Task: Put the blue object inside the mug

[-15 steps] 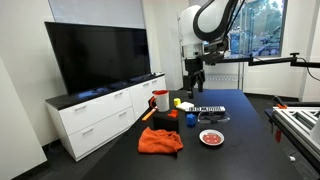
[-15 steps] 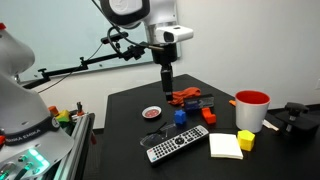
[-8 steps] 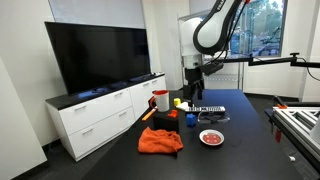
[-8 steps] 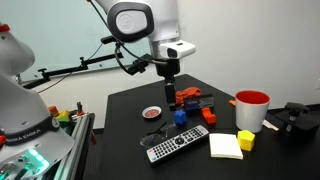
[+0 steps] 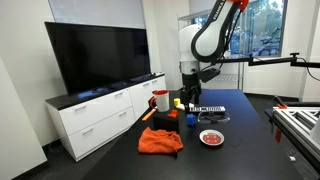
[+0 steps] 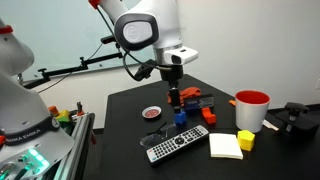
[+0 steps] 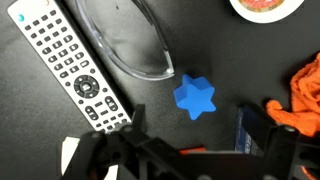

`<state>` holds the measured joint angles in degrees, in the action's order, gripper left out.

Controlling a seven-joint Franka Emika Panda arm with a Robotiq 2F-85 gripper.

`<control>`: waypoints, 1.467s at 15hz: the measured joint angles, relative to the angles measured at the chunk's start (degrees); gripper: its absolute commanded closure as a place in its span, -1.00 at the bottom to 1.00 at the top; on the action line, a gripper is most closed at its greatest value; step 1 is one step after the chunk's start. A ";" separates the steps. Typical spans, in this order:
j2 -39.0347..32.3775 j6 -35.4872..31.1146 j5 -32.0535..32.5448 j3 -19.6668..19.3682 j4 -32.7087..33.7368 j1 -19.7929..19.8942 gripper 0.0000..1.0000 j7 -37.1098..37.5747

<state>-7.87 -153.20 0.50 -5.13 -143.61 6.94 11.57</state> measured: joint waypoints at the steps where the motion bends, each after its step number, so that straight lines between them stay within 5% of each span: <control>1: -0.10 0.01 0.31 -0.06 0.35 -0.31 -1.00 0.45; 15: -6.78 -7.30 -1.32 -0.23 0.27 -0.92 -1.00 0.55; 16: -7.40 -8.17 -1.33 -0.21 0.27 -0.95 -0.50 0.55; 22: -9.31 -10.86 -1.33 -0.13 0.31 -1.21 0.34 0.55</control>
<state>-17.17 -164.06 -0.83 -5.26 -143.30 5.73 12.12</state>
